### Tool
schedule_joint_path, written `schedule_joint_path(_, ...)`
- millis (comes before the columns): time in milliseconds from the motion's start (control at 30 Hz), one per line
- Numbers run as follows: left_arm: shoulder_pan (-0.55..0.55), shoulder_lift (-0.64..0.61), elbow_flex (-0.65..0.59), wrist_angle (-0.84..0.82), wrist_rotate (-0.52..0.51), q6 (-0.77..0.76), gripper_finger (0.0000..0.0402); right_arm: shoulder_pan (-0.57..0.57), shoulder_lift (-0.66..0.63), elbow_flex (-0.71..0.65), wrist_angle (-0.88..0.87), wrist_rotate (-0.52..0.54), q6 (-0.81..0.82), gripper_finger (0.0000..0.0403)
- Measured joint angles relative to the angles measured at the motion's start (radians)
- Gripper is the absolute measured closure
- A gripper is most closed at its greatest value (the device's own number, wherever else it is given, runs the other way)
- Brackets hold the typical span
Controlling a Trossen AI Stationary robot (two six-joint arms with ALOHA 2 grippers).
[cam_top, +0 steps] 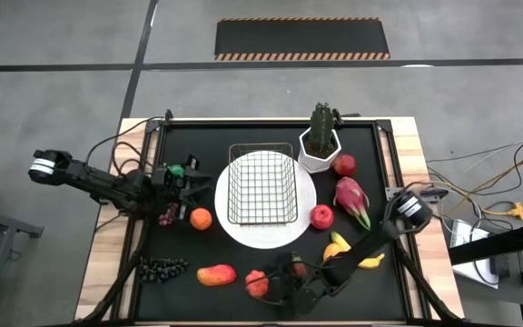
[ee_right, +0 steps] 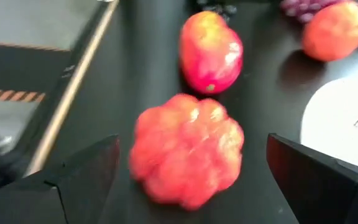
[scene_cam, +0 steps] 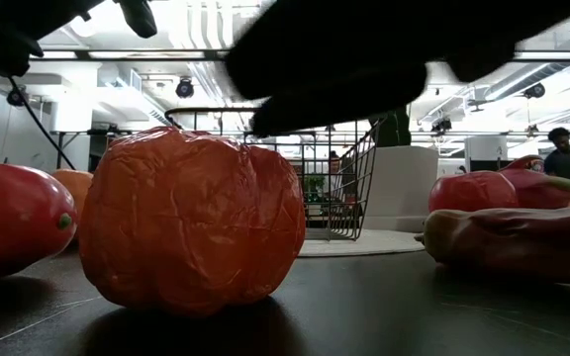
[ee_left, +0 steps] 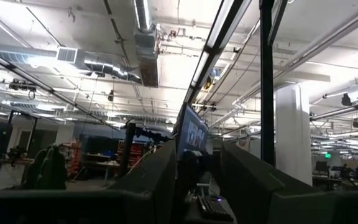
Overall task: Build produce basket
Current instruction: Put the pumpkin into the gold wire basket
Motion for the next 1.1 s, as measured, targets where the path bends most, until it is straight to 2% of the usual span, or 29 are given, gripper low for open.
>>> schedule_joint_path(67,0.0,-0.005,0.0,0.001,0.0,0.0,0.029,-0.004,0.037,0.042,-0.008,0.027,0.0,0.0017)
schedule_joint_path(333,0.0,-0.009,-0.005,-0.002,0.0,-0.006,0.029,-0.012,0.111,0.149,-0.082,0.003,0.047,0.0017)
schedule_joint_path(533,0.0,-0.007,-0.009,0.0,0.0,-0.006,0.029,-0.015,0.127,0.157,-0.102,-0.004,0.122,0.0017)
schedule_joint_path(867,0.0,-0.007,-0.012,-0.007,0.0,-0.007,0.029,-0.011,0.081,0.157,-0.142,-0.017,0.115,0.0017)
schedule_joint_path(1100,0.0,-0.008,-0.012,-0.009,0.0,-0.007,0.029,-0.009,0.082,0.157,-0.15,-0.103,0.178,0.0017)
